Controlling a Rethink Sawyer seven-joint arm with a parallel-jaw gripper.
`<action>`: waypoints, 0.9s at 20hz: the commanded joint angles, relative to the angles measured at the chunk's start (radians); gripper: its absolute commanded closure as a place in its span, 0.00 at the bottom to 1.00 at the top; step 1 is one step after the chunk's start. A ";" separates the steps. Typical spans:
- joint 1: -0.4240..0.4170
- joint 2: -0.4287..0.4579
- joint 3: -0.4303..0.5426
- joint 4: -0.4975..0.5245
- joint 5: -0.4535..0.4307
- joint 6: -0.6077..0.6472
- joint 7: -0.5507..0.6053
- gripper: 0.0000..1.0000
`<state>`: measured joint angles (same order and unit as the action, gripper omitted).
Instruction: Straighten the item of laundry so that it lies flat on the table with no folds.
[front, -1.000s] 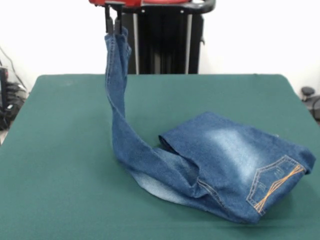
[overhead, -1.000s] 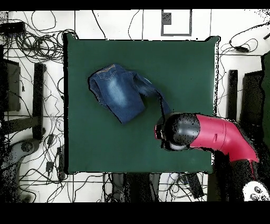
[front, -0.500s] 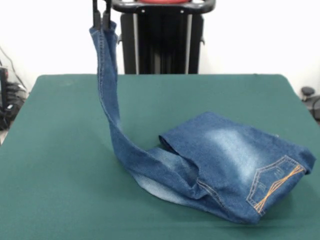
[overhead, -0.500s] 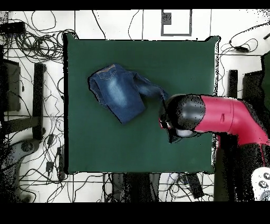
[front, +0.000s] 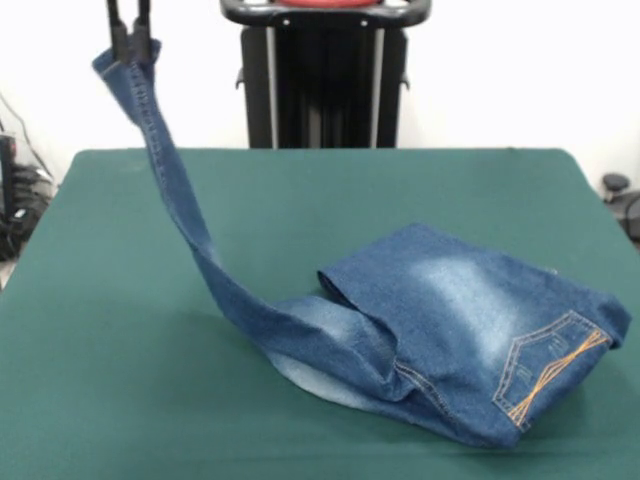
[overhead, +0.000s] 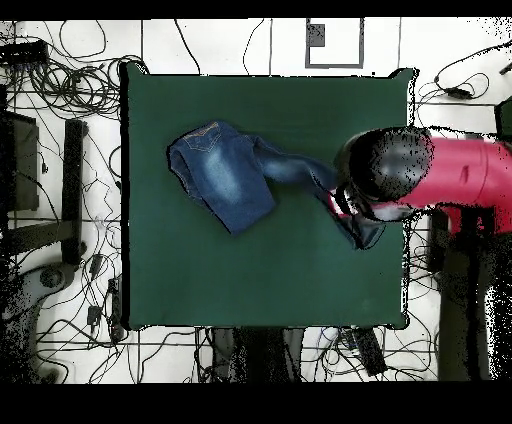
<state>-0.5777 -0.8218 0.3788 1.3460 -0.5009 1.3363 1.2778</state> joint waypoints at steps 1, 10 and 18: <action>0.007 0.196 0.192 -0.280 -0.095 0.170 -0.539 1.00; 0.047 0.343 0.219 -0.577 -0.167 0.292 -0.707 1.00; 0.067 0.364 0.198 -0.620 -0.166 0.313 -0.714 1.00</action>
<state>-0.5699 -0.4987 0.4887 0.8199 -0.6258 1.5575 0.8518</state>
